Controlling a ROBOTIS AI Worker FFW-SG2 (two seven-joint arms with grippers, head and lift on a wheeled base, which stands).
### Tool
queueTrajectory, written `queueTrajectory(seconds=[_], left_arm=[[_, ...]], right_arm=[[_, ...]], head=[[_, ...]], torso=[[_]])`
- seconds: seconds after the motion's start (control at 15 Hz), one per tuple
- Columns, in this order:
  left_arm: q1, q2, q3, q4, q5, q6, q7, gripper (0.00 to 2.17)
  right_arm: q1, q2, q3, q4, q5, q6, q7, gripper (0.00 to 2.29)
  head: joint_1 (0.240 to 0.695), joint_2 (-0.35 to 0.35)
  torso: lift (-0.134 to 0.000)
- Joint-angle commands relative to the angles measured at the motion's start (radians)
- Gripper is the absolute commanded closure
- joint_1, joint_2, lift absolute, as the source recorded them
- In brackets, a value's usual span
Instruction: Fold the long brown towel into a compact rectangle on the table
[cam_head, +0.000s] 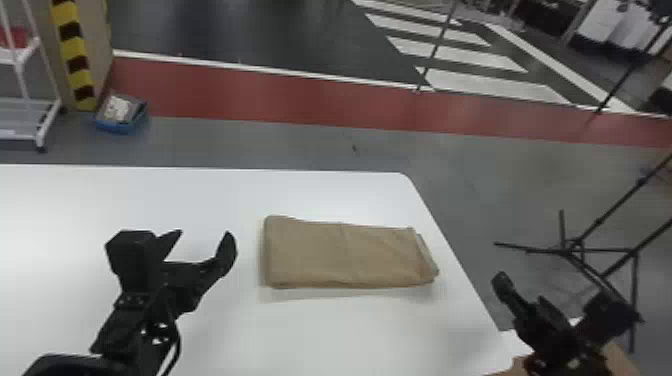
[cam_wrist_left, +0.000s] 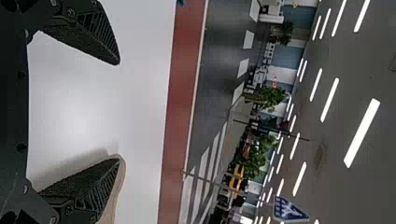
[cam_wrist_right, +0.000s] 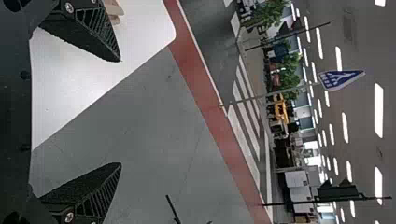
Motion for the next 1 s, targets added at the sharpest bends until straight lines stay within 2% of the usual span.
queueTrajectory(seconds=[0.0,0.4,0.47,0.53,0.6,0.67,0.73,0.87,0.93], left_arm=[[-0.039,-0.006,-0.041,0.096,0.018,-0.076,-0.009,0.21],[-0.076,-0.006,-0.14,0.191,0.021,-0.076,-0.006,0.3],[-0.068,-0.006,-0.146,0.188,0.013,-0.095,0.004,0.3],[-0.056,-0.006,-0.138,0.182,-0.013,-0.131,0.02,0.3],[-0.039,-0.006,-0.12,0.159,-0.051,-0.174,0.058,0.3],[-0.017,-0.006,-0.087,0.121,-0.076,-0.193,0.081,0.3],[0.018,-0.006,-0.032,0.059,-0.09,-0.193,0.083,0.29],[0.099,-0.006,0.077,-0.076,-0.128,-0.19,0.087,0.29],[0.128,-0.006,0.118,-0.12,-0.143,-0.187,0.089,0.28]], right_arm=[[0.011,0.005,0.009,-0.005,-0.014,-0.023,0.002,0.1],[0.018,0.005,0.091,-0.02,-0.007,-0.008,0.007,0.12],[0.01,0.005,0.118,-0.013,-0.003,0.001,0.041,0.13],[-0.018,0.005,0.136,0.007,0.012,-0.008,0.159,0.21],[-0.053,0.005,0.162,0.021,0.039,0.001,0.234,0.42],[-0.078,0.001,0.194,0.032,0.071,0.001,0.274,0.95],[-0.104,-0.017,0.237,0.038,0.103,0.041,0.289,1.89],[-0.134,-0.036,0.309,0.076,0.126,0.026,0.315,2.25],[-0.144,-0.036,0.34,0.093,0.146,0.017,0.306,2.25]], head=[[0.695,-0.35],[0.695,-0.35],[0.695,-0.35],[0.695,-0.35],[0.695,-0.35],[0.695,-0.35],[0.695,-0.35],[0.695,-0.35],[0.695,-0.347]], torso=[[-0.057],[-0.057],[-0.057],[-0.057],[-0.057],[-0.057],[-0.057],[-0.057],[-0.057]])
